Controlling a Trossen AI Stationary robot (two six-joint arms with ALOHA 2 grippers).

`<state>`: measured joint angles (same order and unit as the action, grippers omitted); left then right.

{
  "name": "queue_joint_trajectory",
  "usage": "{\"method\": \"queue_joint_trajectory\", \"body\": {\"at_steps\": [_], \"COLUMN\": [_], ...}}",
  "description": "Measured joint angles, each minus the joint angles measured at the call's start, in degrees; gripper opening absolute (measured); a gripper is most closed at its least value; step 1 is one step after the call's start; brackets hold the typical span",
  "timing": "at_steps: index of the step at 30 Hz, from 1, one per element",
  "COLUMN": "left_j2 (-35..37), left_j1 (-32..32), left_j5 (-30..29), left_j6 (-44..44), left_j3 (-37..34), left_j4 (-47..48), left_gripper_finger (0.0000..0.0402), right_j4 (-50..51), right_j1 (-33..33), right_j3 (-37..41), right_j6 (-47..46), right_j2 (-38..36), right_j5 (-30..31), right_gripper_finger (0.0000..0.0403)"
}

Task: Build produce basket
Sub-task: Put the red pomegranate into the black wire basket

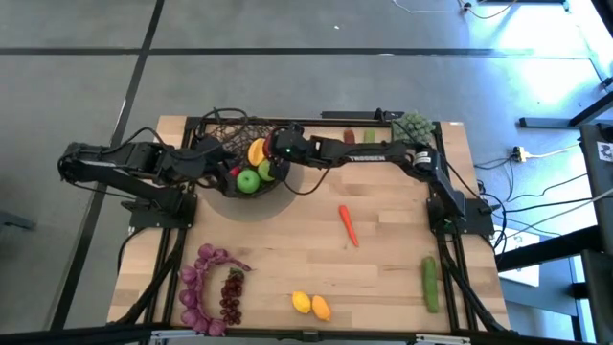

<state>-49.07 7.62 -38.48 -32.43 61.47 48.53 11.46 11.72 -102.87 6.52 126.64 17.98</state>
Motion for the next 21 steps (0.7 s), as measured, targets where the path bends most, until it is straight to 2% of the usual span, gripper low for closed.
{"method": "queue_joint_trajectory", "body": {"at_steps": [6,9,15,21], "left_j2": [0.01,0.01,0.00,0.01], "left_j1": [0.00,0.00,0.00,0.00], "left_j5": [0.13,0.20,0.40,0.74], "left_j6": [0.00,0.00,0.00,-0.02], "left_j3": [0.00,0.00,0.00,0.00], "left_j4": [-0.04,-0.04,-0.04,-0.04], "left_gripper_finger": [0.0092,0.0092,0.0092,0.0092], "right_j4": [0.05,-1.82,-2.55,-2.42], "right_j1": [0.59,0.86,1.83,2.80], "right_j3": [0.00,0.00,0.00,0.00], "right_j6": [0.03,0.36,-5.67,-9.50], "right_j2": [0.57,0.57,0.55,0.55], "right_j5": [-0.58,-2.91,-11.46,-12.57], "right_gripper_finger": [0.0337,0.0343,0.0360,0.0363]}}
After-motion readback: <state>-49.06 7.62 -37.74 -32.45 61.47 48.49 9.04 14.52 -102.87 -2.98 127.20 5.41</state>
